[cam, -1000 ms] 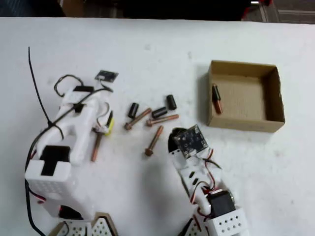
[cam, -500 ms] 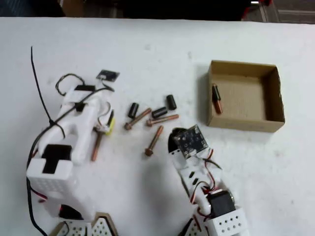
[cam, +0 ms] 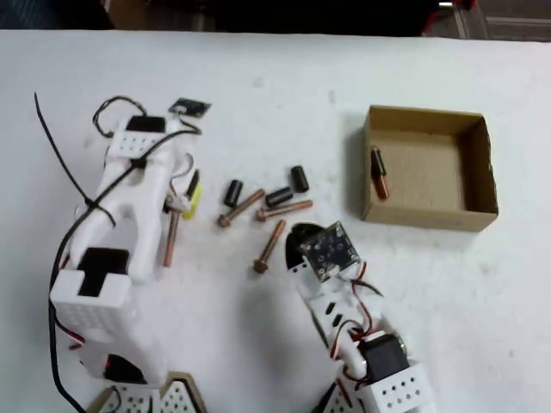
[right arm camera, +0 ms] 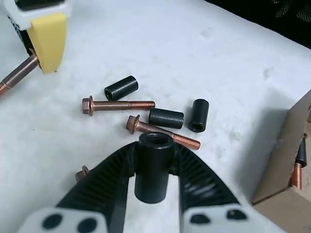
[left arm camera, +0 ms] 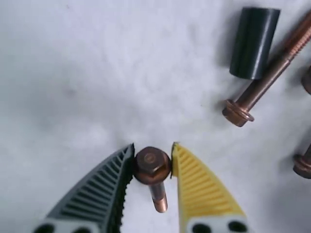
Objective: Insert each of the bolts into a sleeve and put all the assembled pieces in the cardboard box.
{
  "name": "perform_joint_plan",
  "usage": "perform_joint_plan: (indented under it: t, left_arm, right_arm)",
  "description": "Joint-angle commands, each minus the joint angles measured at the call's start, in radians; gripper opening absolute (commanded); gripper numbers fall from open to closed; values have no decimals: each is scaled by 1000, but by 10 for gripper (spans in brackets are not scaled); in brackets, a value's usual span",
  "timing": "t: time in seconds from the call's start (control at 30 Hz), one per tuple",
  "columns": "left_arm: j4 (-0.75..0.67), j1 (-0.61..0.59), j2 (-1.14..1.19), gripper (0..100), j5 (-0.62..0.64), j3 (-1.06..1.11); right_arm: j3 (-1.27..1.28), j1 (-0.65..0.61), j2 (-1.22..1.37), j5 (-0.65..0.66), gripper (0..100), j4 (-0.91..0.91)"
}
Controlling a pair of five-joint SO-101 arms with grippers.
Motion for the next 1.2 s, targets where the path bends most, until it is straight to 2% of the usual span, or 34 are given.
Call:
perform_joint_plan:
  t: [0.0,0.2,1.17]
  left_arm:
    - [23,16,-8,27,15,-52]
    - [17,18,-27,27,107,-54]
    - [28,16,-558,27,104,161]
  right_arm:
    - [8,-7,-8,-12,17,-27]
    - [8,-7,-8,-12,17,-27]
    - [8,-7,-8,-12,17,-27]
